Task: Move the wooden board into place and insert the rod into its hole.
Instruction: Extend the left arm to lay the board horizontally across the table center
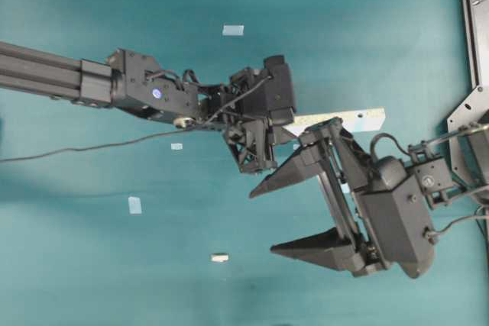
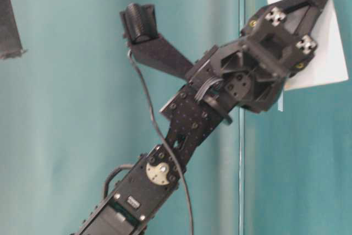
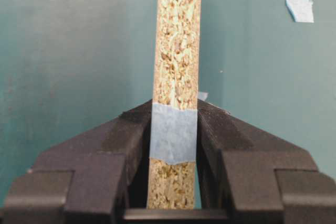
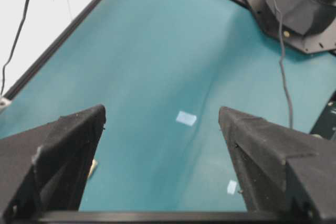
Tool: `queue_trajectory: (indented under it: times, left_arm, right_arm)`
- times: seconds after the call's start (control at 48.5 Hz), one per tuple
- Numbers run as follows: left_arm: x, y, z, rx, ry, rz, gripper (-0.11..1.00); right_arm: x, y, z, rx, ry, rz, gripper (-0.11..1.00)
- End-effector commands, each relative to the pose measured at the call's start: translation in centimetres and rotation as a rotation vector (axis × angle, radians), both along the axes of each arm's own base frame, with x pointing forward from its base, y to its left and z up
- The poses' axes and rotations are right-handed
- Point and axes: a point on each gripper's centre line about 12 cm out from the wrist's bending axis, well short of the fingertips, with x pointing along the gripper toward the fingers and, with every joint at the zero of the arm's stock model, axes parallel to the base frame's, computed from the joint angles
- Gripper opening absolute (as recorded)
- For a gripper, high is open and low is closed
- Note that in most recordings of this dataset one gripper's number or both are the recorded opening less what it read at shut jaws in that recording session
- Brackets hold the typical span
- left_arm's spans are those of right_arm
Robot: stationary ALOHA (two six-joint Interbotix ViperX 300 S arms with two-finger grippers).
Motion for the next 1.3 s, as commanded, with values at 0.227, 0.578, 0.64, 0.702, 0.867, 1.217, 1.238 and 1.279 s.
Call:
queue_trajectory:
  times: [0.227,0.578,0.64,0.702,0.867,1.217,1.238,1.279]
  left_arm:
    - [2.4,-1.1,1.6,-0.002,-0.068,-0.019,0.23]
    - [2.7,-1.5,0.1,-0.004,-0.02,-0.028,0.23]
    - [2.7,-1.4,-0.1,-0.004,-0.017,-0.026,0.23]
    - [2.7,-1.4,-0.2,-0.005,-0.014,-0.026,0.23]
    - [2.8,-1.4,-0.5,-0.005,-0.012,-0.026,0.23]
    - [3.0,-1.5,0.0,-0.001,-0.023,-0.031,0.32]
    - [3.0,-1.4,0.1,-0.001,-0.026,-0.029,0.36]
    - [3.0,-1.4,0.2,-0.001,-0.028,-0.029,0.36]
  right_arm:
    - [-1.2,-0.2,0.8,0.005,-0.011,0.002,0.96]
    - [-1.4,-0.3,0.5,0.004,-0.005,0.001,0.96]
    - [-1.4,-0.3,0.4,0.004,-0.004,0.001,0.96]
    - [-1.4,-0.3,0.5,0.004,-0.005,0.002,0.96]
    - [-1.5,-0.3,0.3,0.001,-0.001,0.002,0.96]
    - [-1.6,-0.4,-0.1,-0.002,0.009,0.002,0.96]
    - [-1.6,-0.4,-0.2,-0.002,0.01,0.002,0.96]
    - [-1.6,-0.4,-0.2,-0.004,0.011,0.002,0.96]
